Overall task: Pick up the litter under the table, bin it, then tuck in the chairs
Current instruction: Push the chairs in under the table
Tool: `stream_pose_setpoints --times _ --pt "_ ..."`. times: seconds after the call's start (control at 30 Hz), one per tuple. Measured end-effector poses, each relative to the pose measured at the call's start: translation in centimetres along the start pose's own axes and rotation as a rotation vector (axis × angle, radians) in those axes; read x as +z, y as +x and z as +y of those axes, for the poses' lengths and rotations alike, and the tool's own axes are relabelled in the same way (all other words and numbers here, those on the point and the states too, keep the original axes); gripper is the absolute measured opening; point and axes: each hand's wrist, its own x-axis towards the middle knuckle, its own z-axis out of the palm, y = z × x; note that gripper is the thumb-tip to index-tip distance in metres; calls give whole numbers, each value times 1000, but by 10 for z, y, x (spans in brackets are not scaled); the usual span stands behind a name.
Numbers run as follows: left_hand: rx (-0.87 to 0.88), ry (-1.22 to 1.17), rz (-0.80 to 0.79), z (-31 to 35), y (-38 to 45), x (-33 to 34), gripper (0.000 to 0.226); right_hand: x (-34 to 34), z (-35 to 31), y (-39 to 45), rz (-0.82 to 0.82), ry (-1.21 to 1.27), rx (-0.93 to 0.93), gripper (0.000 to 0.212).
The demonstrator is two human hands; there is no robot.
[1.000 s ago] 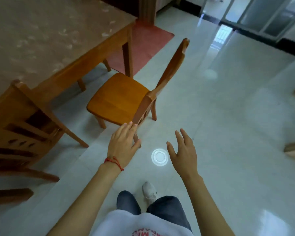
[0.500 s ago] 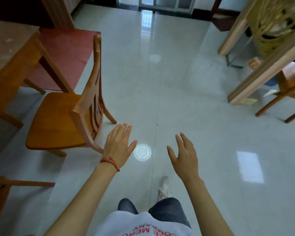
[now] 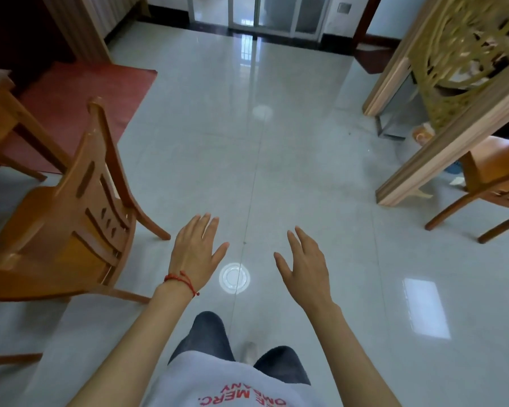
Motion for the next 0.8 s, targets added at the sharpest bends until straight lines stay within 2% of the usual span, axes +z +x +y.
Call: stream_pose_setpoints --times 0.27,0.57,0.8 --pt "-47 32 -18 6 90 14 55 -6 26 96 -32 4 -11 55" --pt "-102 40 -68 -16 212 16 57 -13 23 228 -54 -9 -47 54" --pt "-194 15 -14 -26 271 7 53 -19 13 308 -70 34 -129 54"
